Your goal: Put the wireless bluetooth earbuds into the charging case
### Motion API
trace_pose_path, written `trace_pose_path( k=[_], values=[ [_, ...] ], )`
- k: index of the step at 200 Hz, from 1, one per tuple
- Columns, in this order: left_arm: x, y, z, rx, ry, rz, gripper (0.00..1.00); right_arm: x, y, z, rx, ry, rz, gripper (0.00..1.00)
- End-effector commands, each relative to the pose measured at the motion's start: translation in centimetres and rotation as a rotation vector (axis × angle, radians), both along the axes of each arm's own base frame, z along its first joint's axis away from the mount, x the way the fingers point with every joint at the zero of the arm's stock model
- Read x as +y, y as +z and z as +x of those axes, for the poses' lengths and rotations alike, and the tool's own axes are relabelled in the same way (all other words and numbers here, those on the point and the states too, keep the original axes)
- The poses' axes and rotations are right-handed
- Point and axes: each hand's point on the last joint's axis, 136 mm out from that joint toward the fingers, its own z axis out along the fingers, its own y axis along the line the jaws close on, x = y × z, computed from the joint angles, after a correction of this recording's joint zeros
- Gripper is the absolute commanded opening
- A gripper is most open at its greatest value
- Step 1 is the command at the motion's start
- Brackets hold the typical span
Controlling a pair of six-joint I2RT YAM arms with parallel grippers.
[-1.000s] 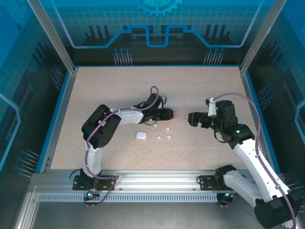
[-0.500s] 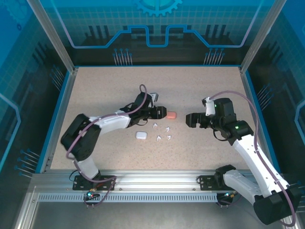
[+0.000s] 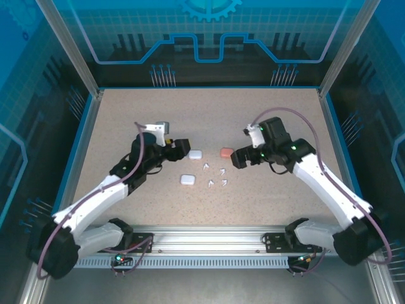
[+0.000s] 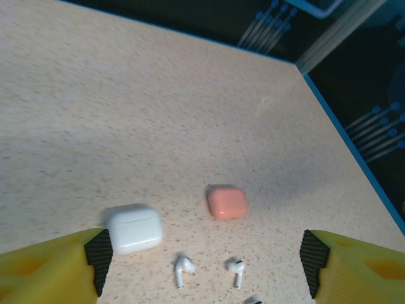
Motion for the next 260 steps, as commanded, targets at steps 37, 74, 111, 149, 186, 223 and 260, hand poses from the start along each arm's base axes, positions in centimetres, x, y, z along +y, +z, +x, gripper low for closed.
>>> trace_pose_path(
  k=[37,74,111,149,186,223,260],
  values=[
    [6.5,1.8,-3.0,-0.103,0.172,0.085,0.99,4.4,-1.9,3.5,0.013,0.282,-0.313,1.00],
    [8.1,3.3,-4.3,-0.143,0.207,0.121,0.99,7.7,-3.8,6.0,0.022,0.407,-0.426,0.99],
    [8.5,4.9,-5.3,-0.182,0.209,0.111,0.99,10.7,-6.4,7.8,0.039,0.518,-0.485,0.97],
    [8.9,5.6,-5.7,-0.200,0.215,0.129,0.99,13.1,-9.6,8.8,0.069,0.639,-0.543,0.97],
    [9.1,5.7,-5.8,-0.203,0.220,0.138,0.99,14.8,-11.8,9.1,0.098,0.720,-0.563,0.97],
    [9.1,5.5,-5.6,-0.201,0.225,0.134,0.99,16.1,-14.2,8.5,0.147,0.776,-0.582,0.96],
    [9.0,5.2,-5.4,-0.192,0.226,0.144,0.99,17.1,-15.4,8.6,0.158,0.797,-0.585,0.94]
  ],
)
